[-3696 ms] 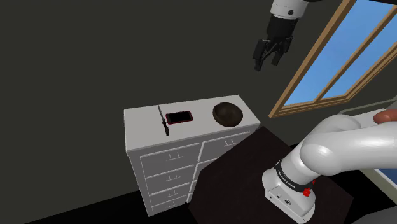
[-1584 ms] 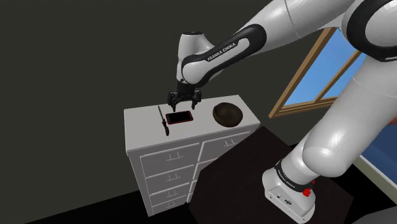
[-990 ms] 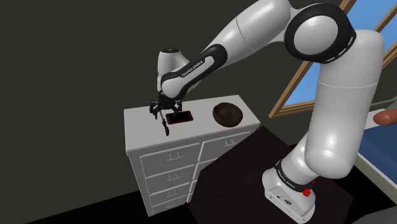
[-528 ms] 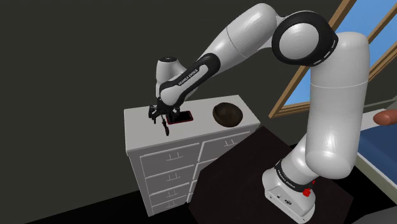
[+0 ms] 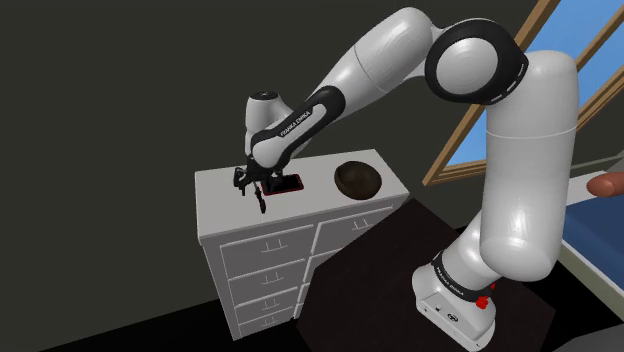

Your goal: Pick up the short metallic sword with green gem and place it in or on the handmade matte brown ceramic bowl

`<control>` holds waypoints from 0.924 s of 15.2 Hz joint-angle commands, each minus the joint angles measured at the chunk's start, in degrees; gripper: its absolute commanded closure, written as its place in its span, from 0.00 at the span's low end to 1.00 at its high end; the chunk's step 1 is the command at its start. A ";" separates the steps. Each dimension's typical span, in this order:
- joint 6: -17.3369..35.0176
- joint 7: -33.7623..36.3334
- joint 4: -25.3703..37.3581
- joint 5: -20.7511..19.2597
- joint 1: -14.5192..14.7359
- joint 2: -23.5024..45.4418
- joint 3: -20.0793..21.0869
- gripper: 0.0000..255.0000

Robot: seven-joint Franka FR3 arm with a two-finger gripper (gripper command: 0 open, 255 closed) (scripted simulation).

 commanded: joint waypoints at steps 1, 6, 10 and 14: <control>0.00 0.00 0.00 0.00 0.00 0.00 0.00 1.00; -0.01 -0.01 0.01 0.00 -0.01 0.00 0.00 1.00; 0.01 0.00 0.00 0.00 0.00 0.00 0.00 1.00; -2.19 -0.21 -0.24 0.57 -0.39 -2.46 0.49 1.00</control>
